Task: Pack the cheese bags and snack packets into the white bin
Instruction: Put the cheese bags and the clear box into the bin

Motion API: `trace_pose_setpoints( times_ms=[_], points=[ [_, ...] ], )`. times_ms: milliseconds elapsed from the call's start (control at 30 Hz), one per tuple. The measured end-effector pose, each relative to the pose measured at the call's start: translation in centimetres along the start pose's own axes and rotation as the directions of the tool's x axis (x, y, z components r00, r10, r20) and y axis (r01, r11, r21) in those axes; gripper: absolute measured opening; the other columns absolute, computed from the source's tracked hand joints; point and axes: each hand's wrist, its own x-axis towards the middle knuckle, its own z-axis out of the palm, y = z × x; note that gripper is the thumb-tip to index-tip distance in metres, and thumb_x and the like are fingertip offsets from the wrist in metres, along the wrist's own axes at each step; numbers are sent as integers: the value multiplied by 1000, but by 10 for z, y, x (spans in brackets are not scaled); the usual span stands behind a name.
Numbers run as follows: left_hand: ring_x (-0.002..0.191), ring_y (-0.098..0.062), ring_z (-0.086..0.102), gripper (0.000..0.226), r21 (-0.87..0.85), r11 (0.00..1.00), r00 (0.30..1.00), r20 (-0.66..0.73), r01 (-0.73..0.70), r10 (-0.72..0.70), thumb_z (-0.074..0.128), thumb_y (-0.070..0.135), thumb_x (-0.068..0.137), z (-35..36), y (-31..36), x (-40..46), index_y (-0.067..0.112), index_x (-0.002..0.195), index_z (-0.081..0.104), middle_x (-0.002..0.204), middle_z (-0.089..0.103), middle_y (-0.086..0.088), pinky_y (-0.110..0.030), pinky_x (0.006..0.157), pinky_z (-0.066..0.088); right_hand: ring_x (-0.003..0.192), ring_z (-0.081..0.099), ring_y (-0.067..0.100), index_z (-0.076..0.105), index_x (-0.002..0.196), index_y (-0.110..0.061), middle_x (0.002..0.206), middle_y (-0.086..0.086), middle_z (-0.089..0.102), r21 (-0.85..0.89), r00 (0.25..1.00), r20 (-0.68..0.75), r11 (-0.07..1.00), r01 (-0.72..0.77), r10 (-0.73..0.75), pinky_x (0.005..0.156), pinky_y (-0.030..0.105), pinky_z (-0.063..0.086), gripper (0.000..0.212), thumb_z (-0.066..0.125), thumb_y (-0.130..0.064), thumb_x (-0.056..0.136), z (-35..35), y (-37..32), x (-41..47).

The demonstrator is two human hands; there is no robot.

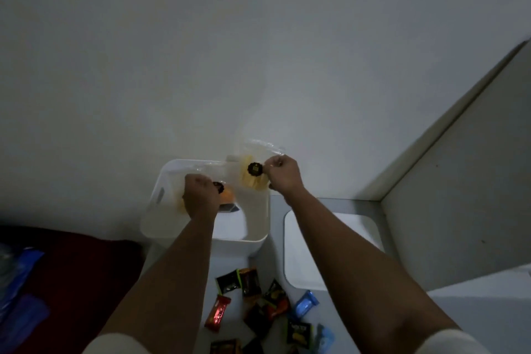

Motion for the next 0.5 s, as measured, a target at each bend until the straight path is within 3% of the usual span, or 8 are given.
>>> trace_pose_setpoints(
  times_ms=[67, 133, 233, 367, 500],
  points=[
    [108, -38, 63, 23, 10, 995, 995, 0, 101, -101, 48, 16, 101, -4, -21, 20, 3, 116, 60, 113, 68, -19, -36, 84, 44, 75, 60, 23, 61, 78, -12, 75, 3, 62, -85, 1000, -28, 996, -4, 2, 72, 37, 51, 16, 53, -21, 89, 31, 6, -4],
    [108, -36, 64, 28, 20, 988, 988, 34, 153, -154, 47, 19, 101, -5, -42, 37, 2, 118, 62, 114, 69, -17, -39, 88, 48, 85, 62, 26, 60, 86, -10, 88, 9, 65, -143, 997, -74, 989, -44, 33, 78, 32, 48, 23, 43, -20, 98, 58, 13, -8],
    [103, -34, 66, 29, -3, 978, 972, 113, 209, -207, 50, 16, 98, 6, -72, 56, 2, 116, 66, 110, 70, -15, -38, 83, 51, 104, 65, 34, 63, 105, -2, 109, 19, 68, -130, 980, -154, 981, -145, 124, 84, 32, 47, 35, 34, -20, 105, 87, 28, -4],
    [102, -42, 65, 34, 39, 963, 938, 221, 266, -268, 42, 14, 96, 27, -93, 74, -6, 119, 57, 109, 65, -27, -50, 84, 55, 112, 65, 36, 62, 121, 3, 118, 21, 68, -104, 950, -198, 959, -263, 239, 81, 28, 44, 35, 36, -14, 104, 107, 46, 12],
    [100, -43, 63, 28, 97, 961, 910, 309, 260, -277, 40, 14, 100, 41, -94, 86, -2, 116, 55, 102, 62, -27, -36, 69, 45, 103, 66, 33, 58, 117, 7, 104, 12, 66, -47, 928, -167, 938, -344, 332, 83, 38, 54, 27, 44, -8, 98, 120, 67, 30]
  ],
)
